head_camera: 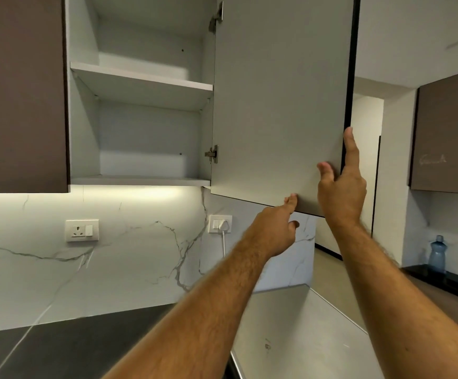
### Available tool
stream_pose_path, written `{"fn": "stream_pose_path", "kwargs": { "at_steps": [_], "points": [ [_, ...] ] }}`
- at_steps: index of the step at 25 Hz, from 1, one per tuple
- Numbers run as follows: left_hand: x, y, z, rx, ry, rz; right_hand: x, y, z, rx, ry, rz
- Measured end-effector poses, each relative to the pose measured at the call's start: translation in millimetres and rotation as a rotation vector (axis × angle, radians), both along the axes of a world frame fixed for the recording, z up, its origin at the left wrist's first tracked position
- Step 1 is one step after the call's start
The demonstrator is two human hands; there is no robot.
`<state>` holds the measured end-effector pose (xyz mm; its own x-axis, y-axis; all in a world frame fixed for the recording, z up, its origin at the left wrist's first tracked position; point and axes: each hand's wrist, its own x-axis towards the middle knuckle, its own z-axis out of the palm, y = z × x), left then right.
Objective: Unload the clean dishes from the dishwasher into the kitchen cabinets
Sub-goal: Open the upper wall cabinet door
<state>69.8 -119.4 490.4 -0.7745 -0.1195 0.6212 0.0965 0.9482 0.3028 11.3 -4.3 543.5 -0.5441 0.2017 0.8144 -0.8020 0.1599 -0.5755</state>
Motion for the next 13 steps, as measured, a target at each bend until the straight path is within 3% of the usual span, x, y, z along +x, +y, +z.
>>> {"fn": "stream_pose_path", "kwargs": {
  "at_steps": [8,13],
  "points": [
    [-11.2,-2.6,-11.2,0.053,0.107,-0.008,-13.3,2.3,-2.2,0.019,0.076,-0.011],
    [-3.0,3.5,-16.0,0.026,0.012,0.008,-8.8,6.5,-8.0,0.03,0.074,0.107]
  ]
}}
